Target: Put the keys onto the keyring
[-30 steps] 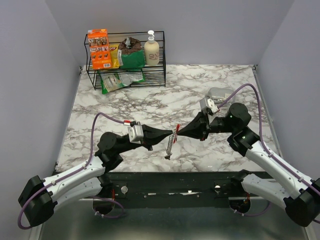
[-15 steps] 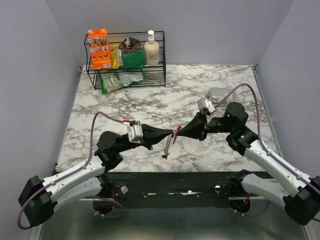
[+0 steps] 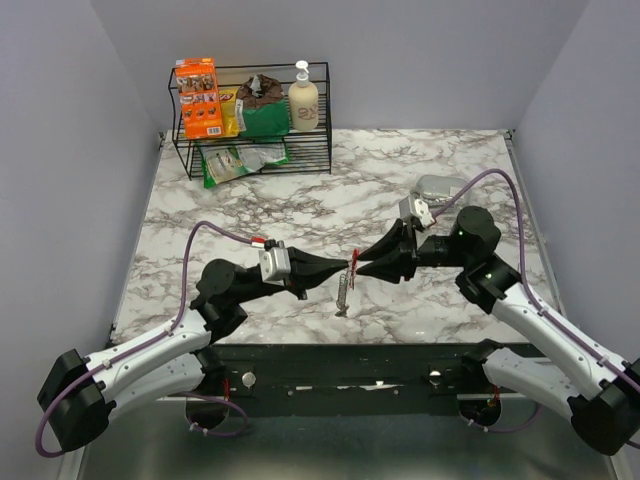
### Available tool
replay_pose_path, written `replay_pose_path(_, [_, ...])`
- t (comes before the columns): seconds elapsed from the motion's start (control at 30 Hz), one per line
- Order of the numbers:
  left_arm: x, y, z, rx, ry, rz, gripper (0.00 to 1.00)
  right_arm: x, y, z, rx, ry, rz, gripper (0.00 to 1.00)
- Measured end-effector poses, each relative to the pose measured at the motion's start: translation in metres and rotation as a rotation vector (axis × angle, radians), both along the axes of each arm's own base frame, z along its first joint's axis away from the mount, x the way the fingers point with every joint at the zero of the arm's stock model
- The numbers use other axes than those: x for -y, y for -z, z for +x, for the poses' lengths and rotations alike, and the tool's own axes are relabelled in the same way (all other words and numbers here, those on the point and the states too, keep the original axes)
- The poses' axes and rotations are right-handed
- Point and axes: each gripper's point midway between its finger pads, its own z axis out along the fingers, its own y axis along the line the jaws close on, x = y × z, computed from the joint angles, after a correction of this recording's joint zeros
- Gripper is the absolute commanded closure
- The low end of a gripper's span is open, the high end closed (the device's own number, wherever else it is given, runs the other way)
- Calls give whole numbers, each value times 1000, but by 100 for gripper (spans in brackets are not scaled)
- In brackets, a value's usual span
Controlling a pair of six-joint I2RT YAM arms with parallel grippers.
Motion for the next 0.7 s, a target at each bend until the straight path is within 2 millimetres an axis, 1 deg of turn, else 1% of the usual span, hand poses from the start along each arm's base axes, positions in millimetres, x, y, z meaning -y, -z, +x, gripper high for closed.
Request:
replay_pose_path(0.03, [0,1,0,-3,0,4,100,2,-4,-1,14,11,7,48])
replay_pose_path(0.13, [1,4,1,-10,0,16,100,7,-17,-5,66,32,36,38])
replay_pose_path(0.17, [1,5,1,-12,0,19,100,9,-22,-7,81,34,46,38])
replay_pose_path(0.27, [1,5,1,-11,0,19,100,10,-30,-11,105,29,69,37])
replay_pose_path(0.37, [1,5,1,-10,1,20,100,8,-30,-11,93,6,75,38])
replay_pose_path(0.5, [1,5,0,-7,1,20,100,1,-22,-7,43,-17,62,39])
replay_pose_path(0.6, [1,5,0,-8,2,21,100,-2,-15,-5,10,-26,51,42])
replay_pose_path(0.7, [1,5,0,-7,4,21,100,-3,-14,-4,-4,-31,54,47])
